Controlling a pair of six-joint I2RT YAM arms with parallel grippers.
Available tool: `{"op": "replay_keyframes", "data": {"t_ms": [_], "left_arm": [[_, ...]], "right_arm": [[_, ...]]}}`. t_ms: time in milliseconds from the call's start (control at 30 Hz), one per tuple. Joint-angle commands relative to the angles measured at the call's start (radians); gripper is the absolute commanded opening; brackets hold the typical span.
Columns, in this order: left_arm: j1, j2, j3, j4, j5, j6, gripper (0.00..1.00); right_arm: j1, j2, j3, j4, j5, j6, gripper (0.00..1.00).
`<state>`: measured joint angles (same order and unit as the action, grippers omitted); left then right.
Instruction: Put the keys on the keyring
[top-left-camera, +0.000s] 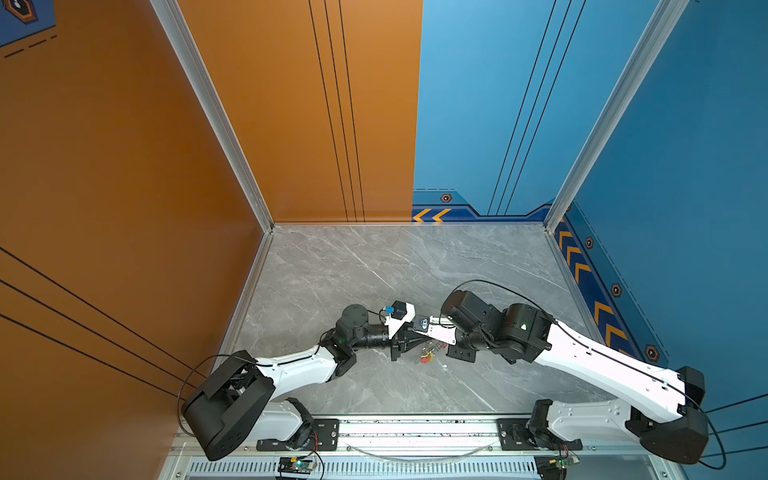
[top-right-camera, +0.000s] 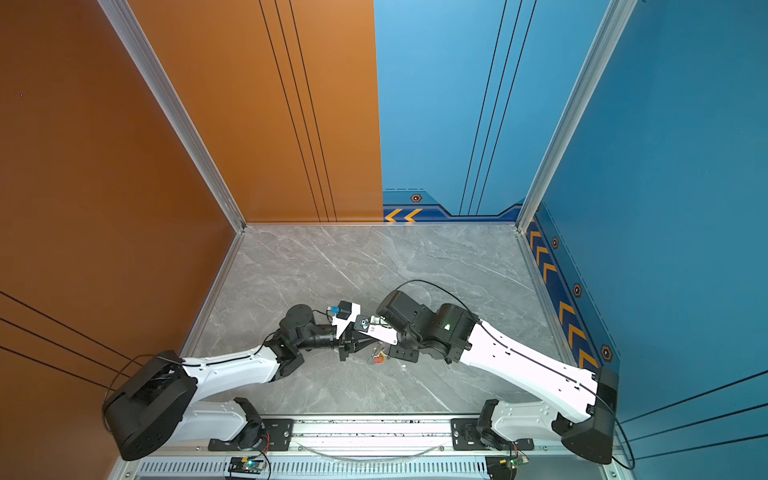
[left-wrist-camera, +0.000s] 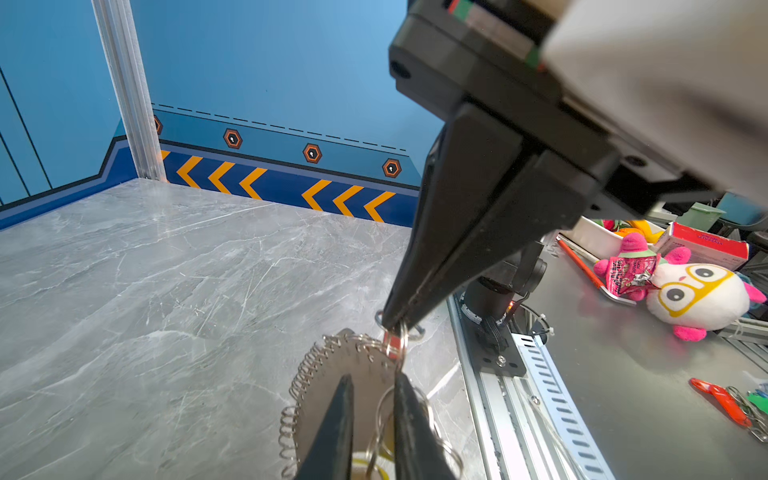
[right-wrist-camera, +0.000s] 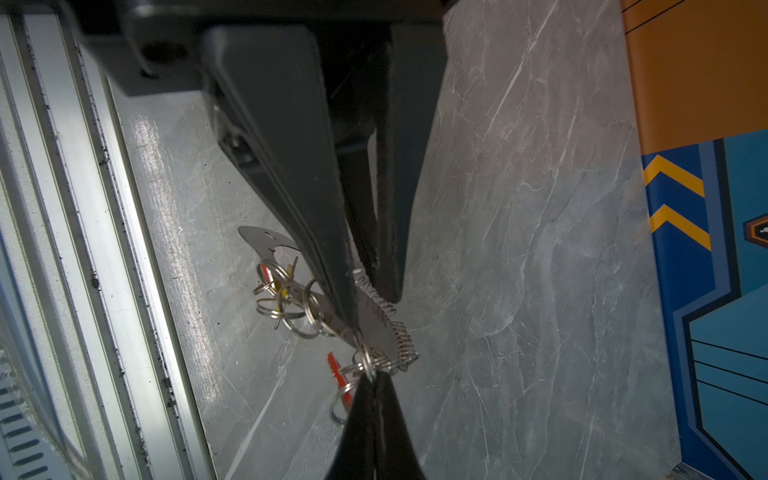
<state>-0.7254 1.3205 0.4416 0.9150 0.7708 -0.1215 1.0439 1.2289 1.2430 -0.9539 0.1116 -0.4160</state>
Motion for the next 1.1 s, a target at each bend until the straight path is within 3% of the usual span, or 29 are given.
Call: {"op": "replay_keyframes", "data": {"t_ms": [0, 1067], "left_arm": [[-0.002, 0.002, 0.016, -0.005, 0.028, -0.021, 0.19], [-0.006, 0.034, 0.03, -0.005, 0.065, -0.034, 0.16]], "right_arm": [[0.011, 0.012, 0.02, 0.028, 0.023, -0.009, 0.0], [0.015, 0.029, -0.009, 0.123, 0.023, 0.022, 0.0]]}}
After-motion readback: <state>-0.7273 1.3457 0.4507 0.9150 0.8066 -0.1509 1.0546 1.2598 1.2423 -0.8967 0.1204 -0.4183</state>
